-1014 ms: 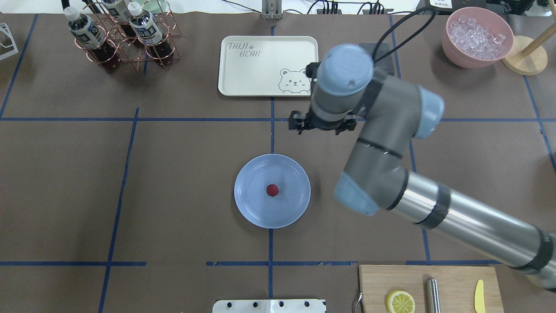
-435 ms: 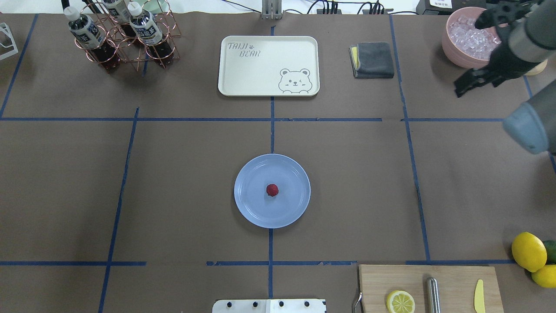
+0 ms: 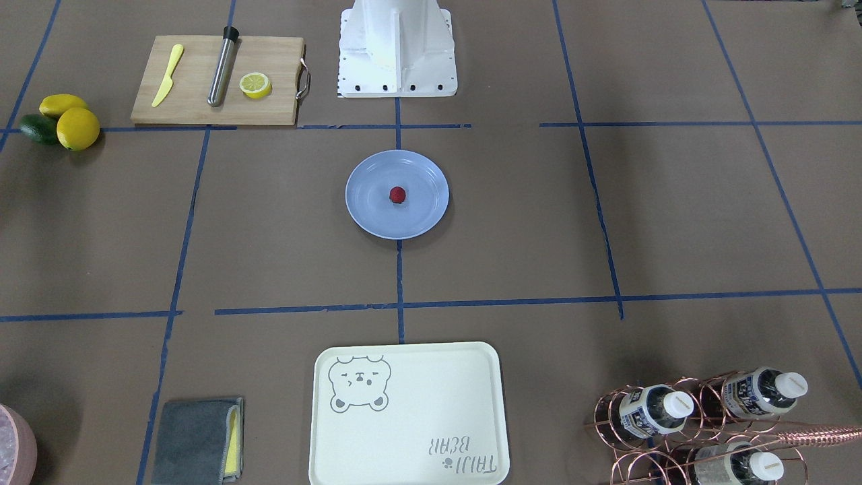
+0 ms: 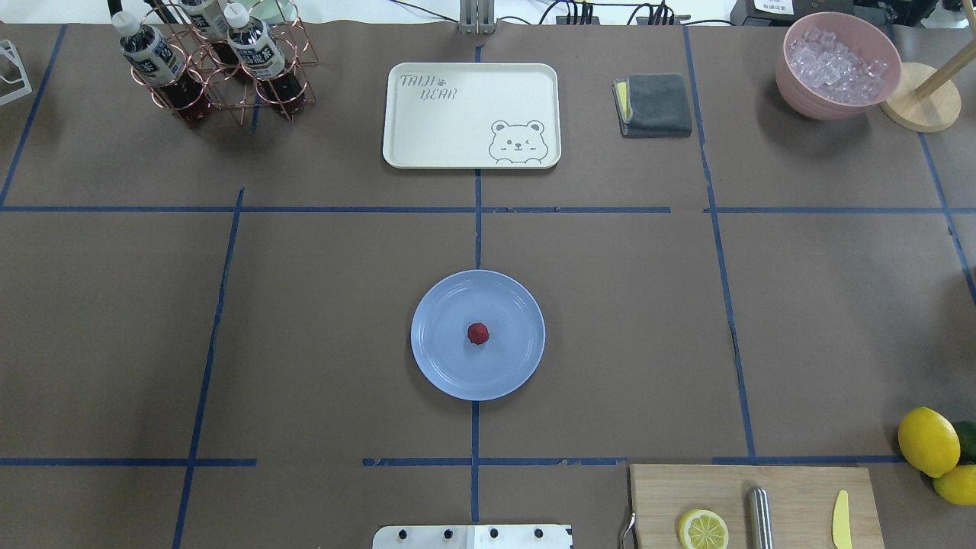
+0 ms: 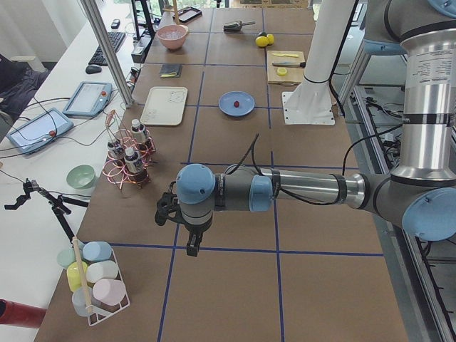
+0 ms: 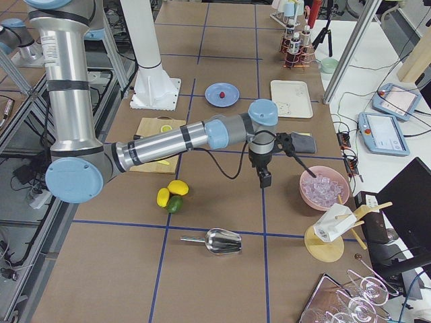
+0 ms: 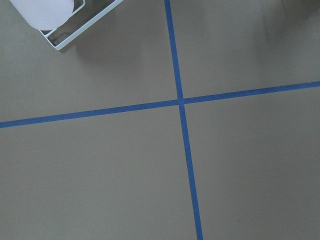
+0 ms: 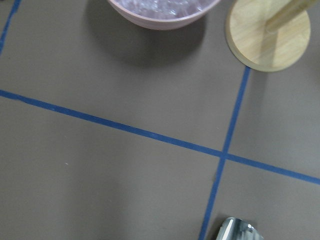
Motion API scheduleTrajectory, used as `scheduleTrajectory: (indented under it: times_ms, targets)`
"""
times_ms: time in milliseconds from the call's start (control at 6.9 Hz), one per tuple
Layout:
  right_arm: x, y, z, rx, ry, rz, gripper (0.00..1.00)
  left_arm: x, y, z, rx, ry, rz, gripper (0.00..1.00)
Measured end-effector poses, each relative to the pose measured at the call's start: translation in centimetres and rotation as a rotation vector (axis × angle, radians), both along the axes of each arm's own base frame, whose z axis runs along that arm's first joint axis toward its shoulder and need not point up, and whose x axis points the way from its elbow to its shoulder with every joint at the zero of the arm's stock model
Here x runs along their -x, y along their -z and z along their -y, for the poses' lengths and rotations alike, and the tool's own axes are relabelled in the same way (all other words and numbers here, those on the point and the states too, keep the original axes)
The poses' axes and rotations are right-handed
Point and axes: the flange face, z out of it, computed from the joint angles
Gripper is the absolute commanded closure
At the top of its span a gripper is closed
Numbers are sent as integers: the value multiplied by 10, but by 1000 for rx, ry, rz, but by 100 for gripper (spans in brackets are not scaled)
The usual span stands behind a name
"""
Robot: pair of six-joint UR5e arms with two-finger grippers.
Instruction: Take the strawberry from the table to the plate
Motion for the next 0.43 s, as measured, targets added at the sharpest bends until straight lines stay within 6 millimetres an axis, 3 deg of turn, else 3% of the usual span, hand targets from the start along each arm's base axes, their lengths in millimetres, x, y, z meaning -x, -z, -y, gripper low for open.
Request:
scheduleTrajectory:
  times_ms: [290,435]
  targets:
    - [-42,-69,-55,124,-68,-25,0,-1,4,2,-9,-2,-1,0]
    - [-51,-86,-68,161,-88,-17,0,-3,8,4,-17,-8,1,0]
